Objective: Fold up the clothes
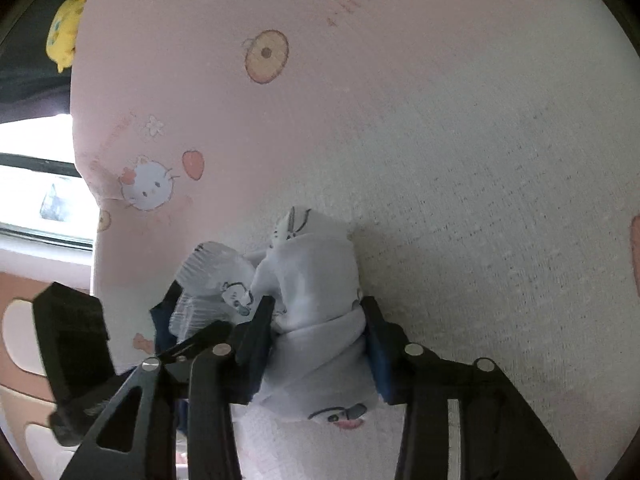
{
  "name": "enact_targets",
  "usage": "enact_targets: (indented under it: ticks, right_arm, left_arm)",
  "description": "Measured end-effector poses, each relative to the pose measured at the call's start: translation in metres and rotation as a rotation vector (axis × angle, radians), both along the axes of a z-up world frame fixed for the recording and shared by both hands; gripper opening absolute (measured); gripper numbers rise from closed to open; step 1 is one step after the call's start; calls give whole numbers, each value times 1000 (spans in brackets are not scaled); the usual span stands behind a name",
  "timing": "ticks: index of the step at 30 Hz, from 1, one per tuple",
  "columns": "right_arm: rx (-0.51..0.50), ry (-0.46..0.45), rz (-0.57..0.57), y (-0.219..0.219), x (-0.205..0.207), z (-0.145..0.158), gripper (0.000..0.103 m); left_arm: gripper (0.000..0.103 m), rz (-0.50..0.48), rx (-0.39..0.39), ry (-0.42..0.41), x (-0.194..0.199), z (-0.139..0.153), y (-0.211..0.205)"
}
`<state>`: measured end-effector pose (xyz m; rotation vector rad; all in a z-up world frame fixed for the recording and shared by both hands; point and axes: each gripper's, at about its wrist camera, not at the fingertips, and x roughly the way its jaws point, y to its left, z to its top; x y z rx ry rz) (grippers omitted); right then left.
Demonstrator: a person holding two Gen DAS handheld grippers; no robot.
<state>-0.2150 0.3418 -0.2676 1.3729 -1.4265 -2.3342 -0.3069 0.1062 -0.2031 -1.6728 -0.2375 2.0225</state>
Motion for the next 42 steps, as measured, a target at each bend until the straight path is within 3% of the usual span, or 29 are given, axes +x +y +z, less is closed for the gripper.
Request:
enact_targets:
  ticks: [3,8,11,15,18,22,26,27,29,32,33,35,39,42]
  right_arm:
    - [25,52,18,-6,-4,17,36]
    - [236,74,117,-33,-16,49,43]
    - [356,50,168,-51,-21,52,46]
    - [386,7,194,-52,-20,45,53]
    - [346,-17,178,-40,-20,40,56]
    - [150,-72,98,-20,-14,13,56]
    - [41,-83,46,-8,-8,6,56]
    - [45,-79,56,-7,-9,8,56]
    - [84,-52,65,-8,-9,14,58]
    - [85,-18,40,-4,-8,22,76]
    - [73,-15,45,-2,-8,22,77]
    - [62,-25,56,0,-8,21,77]
    - [57,-44,44,-1,-10,15,83]
    - [-62,-43,20,3,-8,9,87]
  left_arm:
    - [29,16,55,25,1,14,-11]
    - [29,37,96,73,-1,36,-22]
    - [29,58,67,64,-2,25,-29]
    - [29,102,42,87,0,0,-44]
    - [29,164,101,63,-3,-25,-54]
    - [30,226,186,43,-3,-44,-65]
    - [32,203,178,43,-5,-38,-61]
    - [33,195,173,42,-5,-36,-59]
    - [46,188,157,30,-6,-29,-58]
    - [52,170,143,60,-5,-14,-61]
    - [56,157,143,71,-5,-9,-61]
    - [75,124,139,79,-5,-4,-58]
    - [76,106,129,51,-13,-14,-53]
    - [76,164,147,-40,-18,-41,-61]
